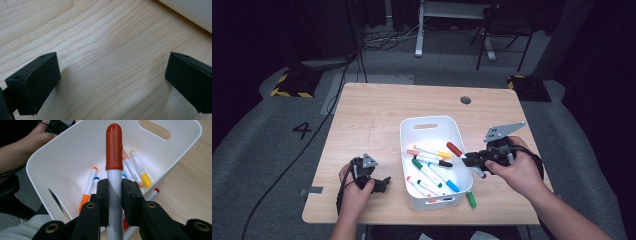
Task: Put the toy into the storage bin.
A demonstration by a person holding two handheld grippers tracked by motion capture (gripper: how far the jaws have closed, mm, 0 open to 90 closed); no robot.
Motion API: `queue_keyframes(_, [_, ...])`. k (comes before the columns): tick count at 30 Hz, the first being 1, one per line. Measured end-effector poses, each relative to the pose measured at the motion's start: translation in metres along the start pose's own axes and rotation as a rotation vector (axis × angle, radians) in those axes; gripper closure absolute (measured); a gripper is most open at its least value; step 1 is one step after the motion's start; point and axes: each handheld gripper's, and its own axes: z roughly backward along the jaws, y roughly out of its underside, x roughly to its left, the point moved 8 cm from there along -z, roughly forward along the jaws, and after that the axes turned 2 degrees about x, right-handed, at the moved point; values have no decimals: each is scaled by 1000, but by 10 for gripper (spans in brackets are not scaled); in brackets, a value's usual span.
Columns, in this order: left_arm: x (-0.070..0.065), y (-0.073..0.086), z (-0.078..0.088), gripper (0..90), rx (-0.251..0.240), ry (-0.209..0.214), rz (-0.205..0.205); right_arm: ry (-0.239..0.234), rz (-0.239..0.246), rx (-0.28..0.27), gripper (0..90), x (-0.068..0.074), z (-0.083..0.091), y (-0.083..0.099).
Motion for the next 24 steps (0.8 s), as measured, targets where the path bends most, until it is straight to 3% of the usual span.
queue_keyframes(15, [0,0,0,1,0,-2,-2,-46,67,-8,773,20,-21,-19])
queue_keyframes(24, [0,0,0,1,0,-2,-1,-43,96,58,773,25,-35,-11])
